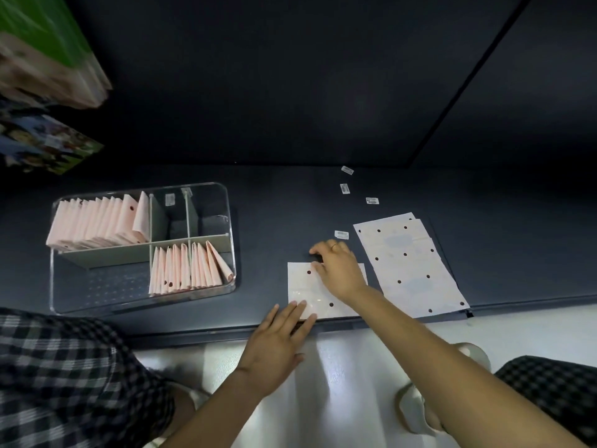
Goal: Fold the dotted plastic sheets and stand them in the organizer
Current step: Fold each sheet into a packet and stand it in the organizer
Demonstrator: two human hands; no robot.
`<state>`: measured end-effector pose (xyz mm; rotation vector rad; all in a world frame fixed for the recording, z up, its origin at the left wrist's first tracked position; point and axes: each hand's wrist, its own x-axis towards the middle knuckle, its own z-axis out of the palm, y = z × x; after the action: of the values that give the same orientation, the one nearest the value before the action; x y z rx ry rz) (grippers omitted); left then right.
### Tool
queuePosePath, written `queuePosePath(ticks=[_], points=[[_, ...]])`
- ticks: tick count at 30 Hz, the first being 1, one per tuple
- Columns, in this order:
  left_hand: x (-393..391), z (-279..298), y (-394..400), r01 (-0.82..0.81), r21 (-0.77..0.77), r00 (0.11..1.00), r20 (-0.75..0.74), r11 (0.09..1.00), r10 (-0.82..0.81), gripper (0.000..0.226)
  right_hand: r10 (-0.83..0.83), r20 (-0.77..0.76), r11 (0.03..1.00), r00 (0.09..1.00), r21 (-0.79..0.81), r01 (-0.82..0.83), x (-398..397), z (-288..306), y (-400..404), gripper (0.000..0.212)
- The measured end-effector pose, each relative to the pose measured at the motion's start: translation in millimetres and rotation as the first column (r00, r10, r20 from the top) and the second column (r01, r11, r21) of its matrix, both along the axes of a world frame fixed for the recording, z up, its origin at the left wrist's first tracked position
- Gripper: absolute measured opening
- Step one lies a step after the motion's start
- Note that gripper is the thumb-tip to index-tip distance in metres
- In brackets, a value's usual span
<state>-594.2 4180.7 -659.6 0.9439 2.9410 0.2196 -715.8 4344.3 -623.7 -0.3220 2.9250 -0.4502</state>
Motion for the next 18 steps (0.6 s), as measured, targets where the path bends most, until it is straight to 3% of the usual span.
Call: queuePosePath(ticks=[3,6,9,13,18], points=[[-2,2,2,0.004,-0.019,1.0,-0.01,1.0,-0.005,0.077,0.245,-0.111,0.969,0.963,-0.009,-0.247,51,-7,9,0.034],[-6,2,2,0.005,-0.018,1.0,-0.03,1.0,-0.006,0.073,0.434,-0.207,0.9,0.877,0.13,-0.415,95,-21,26,0.044],[-11,4,2,0.012,-0.003,0.999,-0.029,1.0,-0.012,0.071,0.44,-0.217,0.893,0.872,0.207,-0.399,108,-25,54,0.048],[-16,10,4,-0.008,-0.01,1.0,-0.01,1.0,0.008,0.06,0.406,-0.249,0.898,0.879,0.286,-0.333,112,-24,101,0.037],[-24,15,11,-0.07,-0.004,0.997,0.022,0.998,0.07,0.042,0.344,-0.274,0.927,0.898,0.249,-0.279,103,-13,117,0.028]])
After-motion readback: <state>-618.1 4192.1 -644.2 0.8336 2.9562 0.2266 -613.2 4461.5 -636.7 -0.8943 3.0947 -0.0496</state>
